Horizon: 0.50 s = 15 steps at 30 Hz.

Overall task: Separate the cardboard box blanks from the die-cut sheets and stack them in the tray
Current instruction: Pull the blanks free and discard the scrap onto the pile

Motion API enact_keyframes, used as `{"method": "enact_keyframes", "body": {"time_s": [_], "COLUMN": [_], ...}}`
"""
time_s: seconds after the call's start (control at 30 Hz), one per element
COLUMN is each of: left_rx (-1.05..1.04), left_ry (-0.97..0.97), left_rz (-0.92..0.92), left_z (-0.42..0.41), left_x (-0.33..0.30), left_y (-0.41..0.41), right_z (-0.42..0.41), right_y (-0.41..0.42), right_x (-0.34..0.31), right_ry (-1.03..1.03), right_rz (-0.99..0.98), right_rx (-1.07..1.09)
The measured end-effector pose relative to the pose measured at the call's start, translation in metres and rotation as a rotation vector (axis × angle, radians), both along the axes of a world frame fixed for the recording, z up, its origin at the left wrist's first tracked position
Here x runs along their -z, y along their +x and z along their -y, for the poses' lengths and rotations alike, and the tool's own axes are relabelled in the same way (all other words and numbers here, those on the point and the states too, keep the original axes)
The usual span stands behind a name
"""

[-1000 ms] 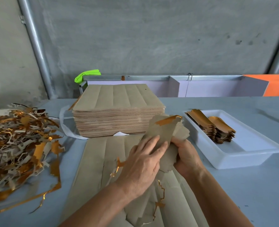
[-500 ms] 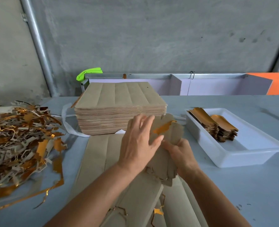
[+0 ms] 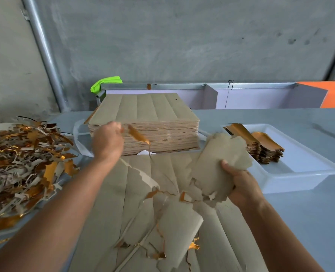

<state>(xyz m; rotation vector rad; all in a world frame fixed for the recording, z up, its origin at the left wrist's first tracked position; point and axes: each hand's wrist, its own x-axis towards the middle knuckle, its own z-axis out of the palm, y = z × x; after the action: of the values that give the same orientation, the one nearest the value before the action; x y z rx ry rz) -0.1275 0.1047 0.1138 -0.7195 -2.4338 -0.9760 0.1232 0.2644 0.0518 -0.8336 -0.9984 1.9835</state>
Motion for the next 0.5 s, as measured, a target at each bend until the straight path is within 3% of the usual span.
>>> {"method": "enact_keyframes", "body": {"time_s": [0.13, 0.33, 0.4, 0.47, 0.5], "left_rx": [-0.169, -0.163, 0.013, 0.393, 0.563], "left_ry": [-0.077, -0.53, -0.411, -0.2, -0.191], "left_rz": [0.03, 0.251, 0.056, -0.175, -0.2], "left_z": [0.031, 0.037, 0.025, 0.011, 0.005], "left_x": [0.032, 0.062, 0.061, 0.056, 0.053], "left_y": [-0.028, -0.012, 0.015, 0.047, 0.062], "right_z": [-0.013, -0.016, -0.011, -0.007, -0.005], "right_y": [0.008, 0.004, -0.003, -0.009, -0.011], "right_x": [0.0, -0.001, -0.002, -0.004, -0.005], "right_ry": [-0.158, -0.176, -0.174, -0.171, -0.161], "right_rz": [-0.084, -0.112, -0.1, -0.095, -0.098], "right_rx": [0.132, 0.206, 0.188, 0.169, 0.157]}}
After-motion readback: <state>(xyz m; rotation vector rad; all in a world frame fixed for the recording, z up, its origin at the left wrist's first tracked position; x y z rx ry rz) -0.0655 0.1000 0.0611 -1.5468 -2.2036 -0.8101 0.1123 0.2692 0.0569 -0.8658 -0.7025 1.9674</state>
